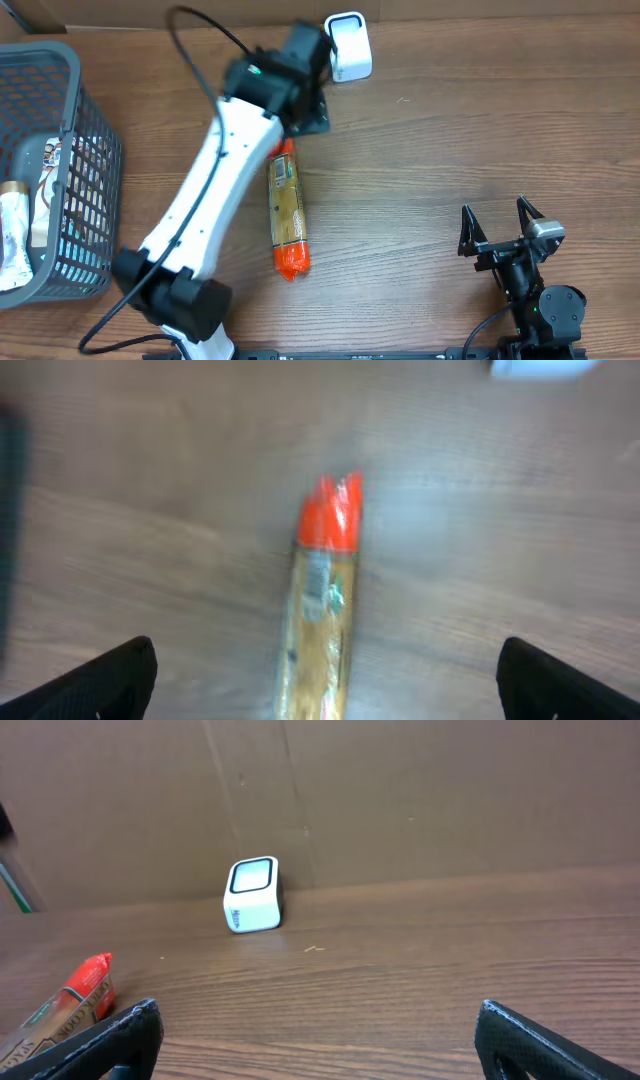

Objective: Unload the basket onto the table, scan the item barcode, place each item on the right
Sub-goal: 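Lift the pasta tube out and lay it on the table centre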

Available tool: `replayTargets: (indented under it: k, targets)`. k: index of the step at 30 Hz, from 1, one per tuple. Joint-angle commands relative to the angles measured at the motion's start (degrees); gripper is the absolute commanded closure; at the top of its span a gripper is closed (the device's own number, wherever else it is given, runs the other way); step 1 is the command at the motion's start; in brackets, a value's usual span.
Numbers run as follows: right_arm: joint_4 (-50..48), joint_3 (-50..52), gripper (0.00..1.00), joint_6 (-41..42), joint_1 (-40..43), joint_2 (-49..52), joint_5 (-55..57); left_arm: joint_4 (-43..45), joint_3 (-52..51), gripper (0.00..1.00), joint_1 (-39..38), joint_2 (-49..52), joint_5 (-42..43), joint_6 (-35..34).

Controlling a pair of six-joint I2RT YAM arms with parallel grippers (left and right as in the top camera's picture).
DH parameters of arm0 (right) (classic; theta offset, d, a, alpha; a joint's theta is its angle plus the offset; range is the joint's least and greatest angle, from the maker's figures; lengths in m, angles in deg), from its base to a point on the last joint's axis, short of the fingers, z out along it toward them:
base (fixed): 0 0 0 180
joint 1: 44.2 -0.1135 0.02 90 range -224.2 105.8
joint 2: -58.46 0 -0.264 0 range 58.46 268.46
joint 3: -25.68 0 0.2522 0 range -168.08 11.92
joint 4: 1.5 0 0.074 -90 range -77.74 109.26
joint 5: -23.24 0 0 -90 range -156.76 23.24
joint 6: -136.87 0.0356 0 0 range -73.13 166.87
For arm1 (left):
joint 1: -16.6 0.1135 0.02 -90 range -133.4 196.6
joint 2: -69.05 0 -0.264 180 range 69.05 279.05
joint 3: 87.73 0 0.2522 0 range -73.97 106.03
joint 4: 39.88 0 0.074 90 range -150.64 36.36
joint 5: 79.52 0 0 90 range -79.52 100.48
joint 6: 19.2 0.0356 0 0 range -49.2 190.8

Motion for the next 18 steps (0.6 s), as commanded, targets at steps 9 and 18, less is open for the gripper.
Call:
replayTargets:
  k: [9, 18]
  targets:
    - [-0.28, 0.59, 0.0, -0.07, -0.22, -0.33, 0.22, -14.27, 24.37, 0.0, 31.45, -9.22, 3.32, 7.19]
    - [-0.28, 0.59, 0.0, -0.07, -0.22, -0.33, 0.2, -14.27, 18.99, 0.0, 63.12, -11.19, 15.87, 9.14]
